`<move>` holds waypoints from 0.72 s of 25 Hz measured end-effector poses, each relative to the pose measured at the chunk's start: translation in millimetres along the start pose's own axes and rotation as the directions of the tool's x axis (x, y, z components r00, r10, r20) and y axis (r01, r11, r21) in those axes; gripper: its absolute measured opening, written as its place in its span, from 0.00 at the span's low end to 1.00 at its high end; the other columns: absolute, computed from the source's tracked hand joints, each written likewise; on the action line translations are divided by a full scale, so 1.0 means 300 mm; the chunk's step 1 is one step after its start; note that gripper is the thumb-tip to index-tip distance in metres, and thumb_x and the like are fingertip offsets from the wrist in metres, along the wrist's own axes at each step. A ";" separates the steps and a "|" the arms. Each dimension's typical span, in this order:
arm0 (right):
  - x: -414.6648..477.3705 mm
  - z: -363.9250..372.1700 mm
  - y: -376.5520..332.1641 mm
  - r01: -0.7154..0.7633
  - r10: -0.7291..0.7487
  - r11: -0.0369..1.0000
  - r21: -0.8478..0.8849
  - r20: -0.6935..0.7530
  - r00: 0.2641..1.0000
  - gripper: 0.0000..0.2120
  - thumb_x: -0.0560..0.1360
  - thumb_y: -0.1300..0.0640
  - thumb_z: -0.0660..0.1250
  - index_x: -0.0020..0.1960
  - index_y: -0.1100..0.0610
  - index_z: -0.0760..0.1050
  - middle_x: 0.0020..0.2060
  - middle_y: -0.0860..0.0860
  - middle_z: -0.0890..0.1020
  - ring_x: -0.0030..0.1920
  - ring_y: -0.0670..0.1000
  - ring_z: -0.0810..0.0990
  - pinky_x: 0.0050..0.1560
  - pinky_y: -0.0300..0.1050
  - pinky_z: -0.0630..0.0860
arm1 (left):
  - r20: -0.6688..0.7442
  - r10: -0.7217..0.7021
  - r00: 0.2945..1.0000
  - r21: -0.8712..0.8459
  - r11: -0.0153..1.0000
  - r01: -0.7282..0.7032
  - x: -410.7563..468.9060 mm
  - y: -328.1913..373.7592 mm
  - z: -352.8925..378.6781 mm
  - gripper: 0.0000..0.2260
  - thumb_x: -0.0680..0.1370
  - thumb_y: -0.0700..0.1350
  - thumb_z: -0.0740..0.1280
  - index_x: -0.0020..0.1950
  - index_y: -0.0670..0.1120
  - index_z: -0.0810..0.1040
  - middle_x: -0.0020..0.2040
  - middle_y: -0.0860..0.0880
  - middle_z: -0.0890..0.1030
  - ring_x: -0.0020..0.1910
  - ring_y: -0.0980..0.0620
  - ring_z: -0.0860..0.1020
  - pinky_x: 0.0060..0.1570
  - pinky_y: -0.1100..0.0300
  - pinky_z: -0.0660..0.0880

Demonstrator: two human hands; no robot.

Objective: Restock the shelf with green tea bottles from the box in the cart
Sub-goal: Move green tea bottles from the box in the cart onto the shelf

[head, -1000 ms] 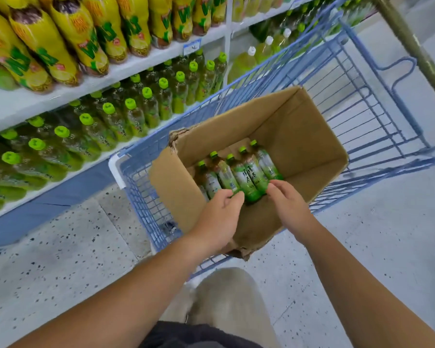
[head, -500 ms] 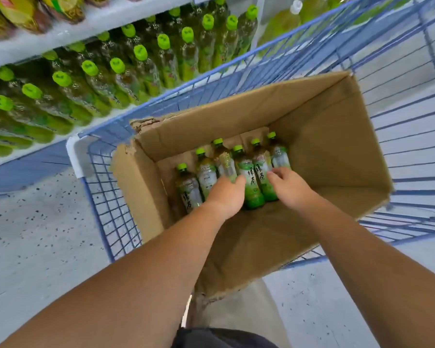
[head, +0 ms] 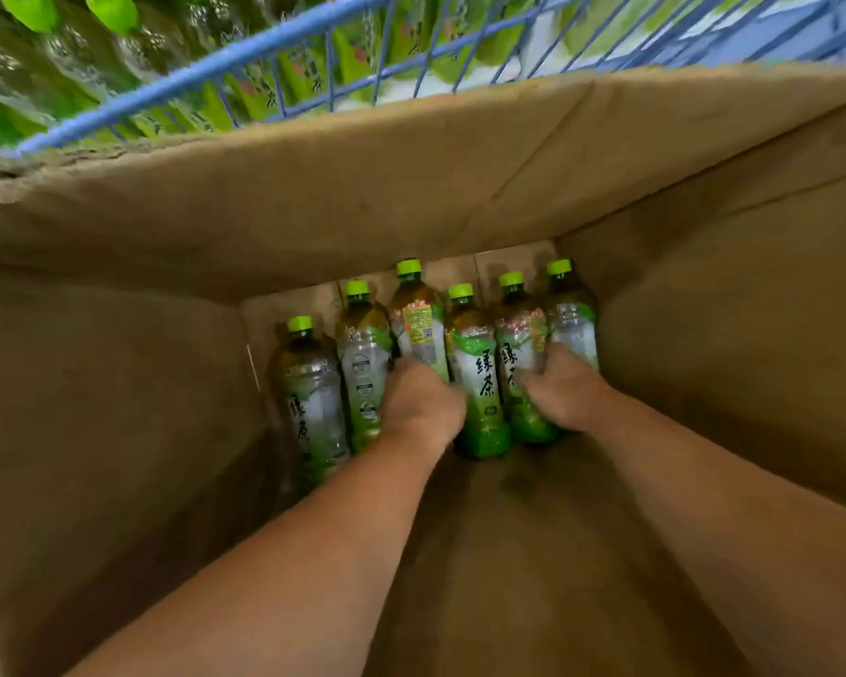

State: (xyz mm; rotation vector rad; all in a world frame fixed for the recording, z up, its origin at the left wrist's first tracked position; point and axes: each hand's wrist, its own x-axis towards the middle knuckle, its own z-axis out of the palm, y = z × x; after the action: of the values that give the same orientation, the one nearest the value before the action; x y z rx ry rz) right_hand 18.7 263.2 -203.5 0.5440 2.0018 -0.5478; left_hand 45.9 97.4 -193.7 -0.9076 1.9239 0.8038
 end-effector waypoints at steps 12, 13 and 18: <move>0.048 0.086 -0.012 0.002 -0.032 0.987 -0.164 -0.175 0.984 0.40 0.72 0.53 0.75 0.74 0.65 0.57 0.69 0.61 0.70 0.67 0.61 0.73 0.65 0.52 0.73 | -0.230 0.013 0.973 0.115 0.993 0.014 0.062 0.028 0.068 0.25 0.76 0.52 0.72 0.65 0.39 0.68 0.63 0.40 0.78 0.60 0.38 0.79 0.52 0.50 0.77; 0.044 0.095 -0.014 0.009 -0.045 0.985 -0.174 -0.200 0.979 0.40 0.72 0.53 0.75 0.74 0.66 0.57 0.69 0.61 0.69 0.67 0.61 0.73 0.65 0.52 0.73 | -0.237 0.019 0.971 0.119 0.993 0.010 0.064 0.022 0.069 0.24 0.76 0.52 0.71 0.65 0.39 0.68 0.62 0.40 0.79 0.60 0.38 0.79 0.52 0.49 0.77; 0.026 0.063 -0.029 0.005 -0.028 0.995 -0.104 -0.217 0.976 0.25 0.70 0.54 0.77 0.60 0.62 0.71 0.58 0.60 0.78 0.57 0.60 0.79 0.52 0.47 0.76 | -0.132 0.067 0.989 0.031 0.998 -0.063 0.065 0.009 0.006 0.17 0.73 0.54 0.75 0.50 0.43 0.77 0.44 0.48 0.81 0.43 0.46 0.79 0.40 0.57 0.75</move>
State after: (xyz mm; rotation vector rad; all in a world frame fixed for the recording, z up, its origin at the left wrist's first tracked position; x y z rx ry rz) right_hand 23.1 246.5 -217.5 0.5437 2.2316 -0.4051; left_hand 37.0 94.7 -211.2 -0.9058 2.0850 0.7697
